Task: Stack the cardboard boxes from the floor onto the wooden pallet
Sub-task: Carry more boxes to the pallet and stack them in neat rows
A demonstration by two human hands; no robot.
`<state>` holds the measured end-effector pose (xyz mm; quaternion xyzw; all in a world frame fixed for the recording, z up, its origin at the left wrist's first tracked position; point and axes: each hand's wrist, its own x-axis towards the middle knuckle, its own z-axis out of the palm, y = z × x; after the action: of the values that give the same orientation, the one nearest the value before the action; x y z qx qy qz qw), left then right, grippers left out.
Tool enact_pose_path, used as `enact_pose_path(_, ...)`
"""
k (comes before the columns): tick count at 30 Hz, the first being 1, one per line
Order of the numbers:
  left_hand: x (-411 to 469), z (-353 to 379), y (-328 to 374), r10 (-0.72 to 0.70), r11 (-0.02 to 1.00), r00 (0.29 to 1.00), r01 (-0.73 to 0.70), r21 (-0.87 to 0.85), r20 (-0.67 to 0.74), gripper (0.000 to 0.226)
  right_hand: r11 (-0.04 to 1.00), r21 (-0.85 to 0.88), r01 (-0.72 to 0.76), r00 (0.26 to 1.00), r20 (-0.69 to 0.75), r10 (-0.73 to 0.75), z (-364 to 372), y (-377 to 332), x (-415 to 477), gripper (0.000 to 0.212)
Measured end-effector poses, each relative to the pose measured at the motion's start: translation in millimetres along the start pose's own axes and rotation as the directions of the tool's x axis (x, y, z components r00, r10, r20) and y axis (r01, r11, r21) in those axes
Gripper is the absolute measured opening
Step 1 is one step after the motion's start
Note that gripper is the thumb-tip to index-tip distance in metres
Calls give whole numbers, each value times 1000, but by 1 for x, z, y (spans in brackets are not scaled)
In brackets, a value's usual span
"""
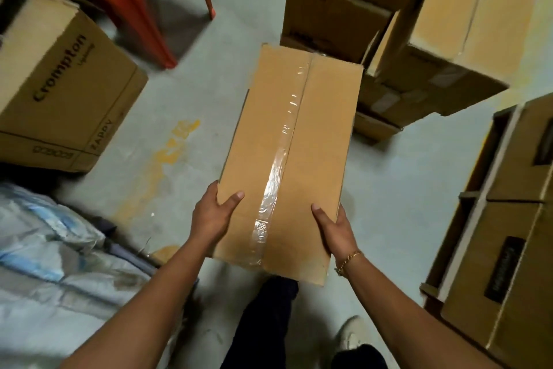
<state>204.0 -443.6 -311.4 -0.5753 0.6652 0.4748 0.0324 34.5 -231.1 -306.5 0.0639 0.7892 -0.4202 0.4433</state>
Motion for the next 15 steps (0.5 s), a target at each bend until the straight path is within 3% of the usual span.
enact_pose_path(10,-199,-4,70,176,984,979,-178,6,106,48,992,84,92,988,-130,-80,-134,31,-190,66)
enact_pose_path(15,-301,21,98,332,941,911,-338,-20,243,43,977,185,109,971,-230,-65,-208,78,-288,62)
